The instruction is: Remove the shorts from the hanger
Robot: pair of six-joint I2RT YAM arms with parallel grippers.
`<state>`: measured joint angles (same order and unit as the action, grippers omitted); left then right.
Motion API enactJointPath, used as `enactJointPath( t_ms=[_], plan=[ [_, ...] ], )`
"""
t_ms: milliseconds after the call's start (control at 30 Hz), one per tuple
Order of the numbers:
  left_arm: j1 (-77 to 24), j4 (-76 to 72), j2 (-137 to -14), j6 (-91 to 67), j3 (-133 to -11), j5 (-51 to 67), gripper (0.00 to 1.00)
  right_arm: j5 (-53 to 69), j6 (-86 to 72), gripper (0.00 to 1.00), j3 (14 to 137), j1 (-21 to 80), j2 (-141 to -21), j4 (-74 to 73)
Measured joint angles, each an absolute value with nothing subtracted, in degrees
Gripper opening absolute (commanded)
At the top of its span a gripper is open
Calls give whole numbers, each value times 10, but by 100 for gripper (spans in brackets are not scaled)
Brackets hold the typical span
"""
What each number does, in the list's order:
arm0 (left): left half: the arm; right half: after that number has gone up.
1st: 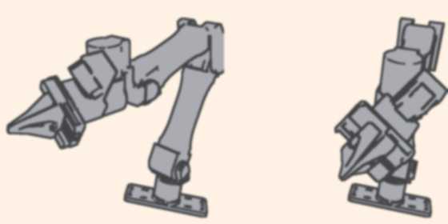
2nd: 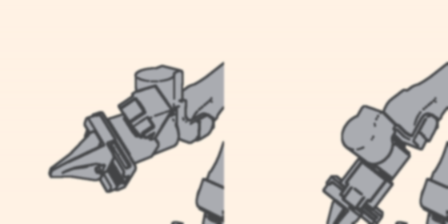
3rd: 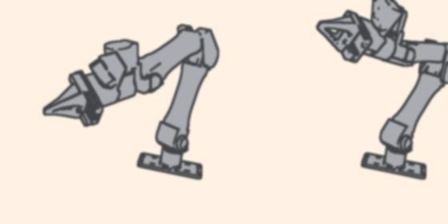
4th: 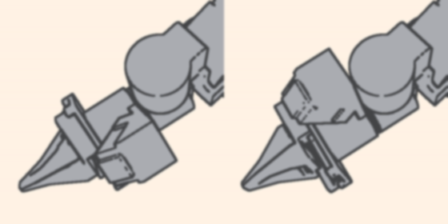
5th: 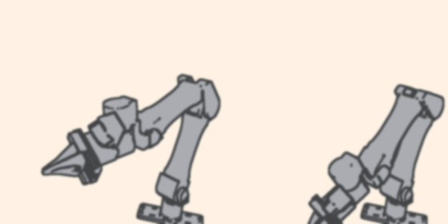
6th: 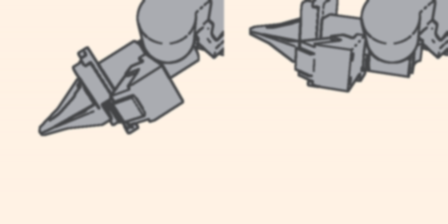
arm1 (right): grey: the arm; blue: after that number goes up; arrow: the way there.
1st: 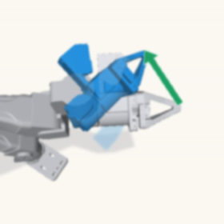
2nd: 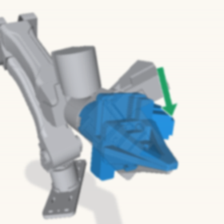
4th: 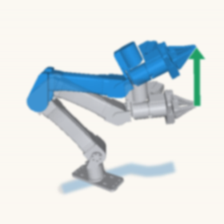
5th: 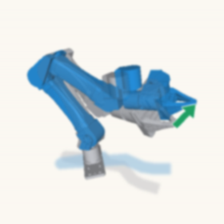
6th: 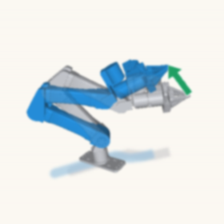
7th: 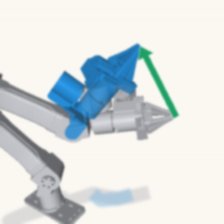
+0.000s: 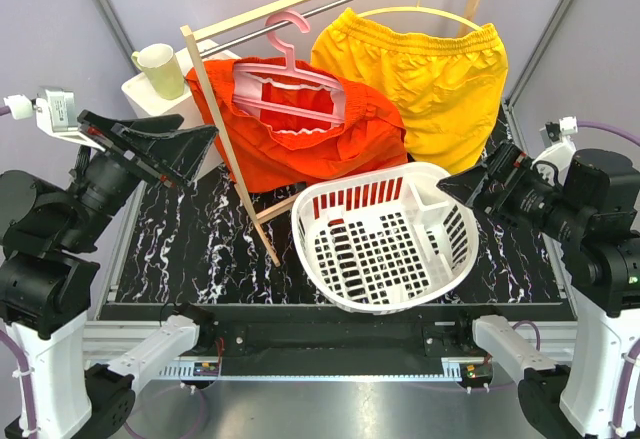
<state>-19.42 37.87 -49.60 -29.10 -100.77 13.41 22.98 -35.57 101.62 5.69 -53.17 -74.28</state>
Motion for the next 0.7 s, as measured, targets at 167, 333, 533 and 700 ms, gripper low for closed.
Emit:
enactJointPath(
  t_ms=[167, 333, 533, 700],
  plan=[
    [-194, 381, -496, -304, -1007, 135, 99, 226, -336, 100, 1017, 57, -548, -759],
    [-194, 394, -501, -316, -1007, 146, 99, 249, -324, 100, 1007, 57, -570, -741],
    [-194, 417, -513, -353, -1006, 136, 99, 311, -321, 100, 989, 57, -597, -689],
    [-194, 425, -515, -356, -1007, 156, 99, 363, -315, 100, 1010, 67, -653, -636]
  ],
)
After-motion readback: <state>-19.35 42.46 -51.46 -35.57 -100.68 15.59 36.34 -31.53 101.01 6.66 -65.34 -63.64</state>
